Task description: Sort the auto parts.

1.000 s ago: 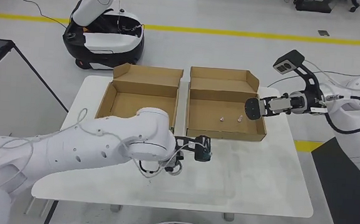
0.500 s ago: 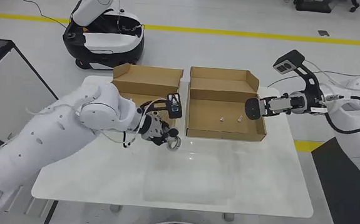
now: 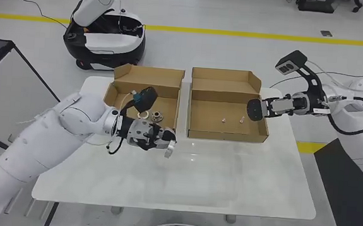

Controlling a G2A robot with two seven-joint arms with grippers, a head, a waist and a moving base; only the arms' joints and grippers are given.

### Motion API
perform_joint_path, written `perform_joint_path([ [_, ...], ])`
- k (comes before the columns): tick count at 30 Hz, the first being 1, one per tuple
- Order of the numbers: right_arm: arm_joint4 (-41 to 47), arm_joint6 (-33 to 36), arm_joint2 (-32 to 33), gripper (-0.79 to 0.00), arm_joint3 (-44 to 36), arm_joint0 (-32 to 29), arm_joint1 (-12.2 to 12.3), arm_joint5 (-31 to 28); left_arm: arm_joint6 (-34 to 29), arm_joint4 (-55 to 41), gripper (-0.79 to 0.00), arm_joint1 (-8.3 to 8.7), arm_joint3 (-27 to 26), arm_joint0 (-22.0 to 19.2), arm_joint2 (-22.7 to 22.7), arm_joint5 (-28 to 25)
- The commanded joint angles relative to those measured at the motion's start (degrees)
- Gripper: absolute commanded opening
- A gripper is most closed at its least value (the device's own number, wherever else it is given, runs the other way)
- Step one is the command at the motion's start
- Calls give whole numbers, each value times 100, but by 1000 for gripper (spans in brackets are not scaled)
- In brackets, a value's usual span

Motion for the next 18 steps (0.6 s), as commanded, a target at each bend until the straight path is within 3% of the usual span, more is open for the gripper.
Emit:
perform_joint_path([
  [1, 2, 0, 0, 0, 0, 0, 0, 0, 21, -240, -785, 38, -38, -34, 86, -27],
  [16, 2, 0, 0, 0, 0, 0, 0, 0, 21, -352, -785, 57, -68, -53, 110, -27],
  [18, 2, 0, 0, 0, 0, 0, 0, 0, 426, -582, -785, 37, -88, 118, 79, -27],
])
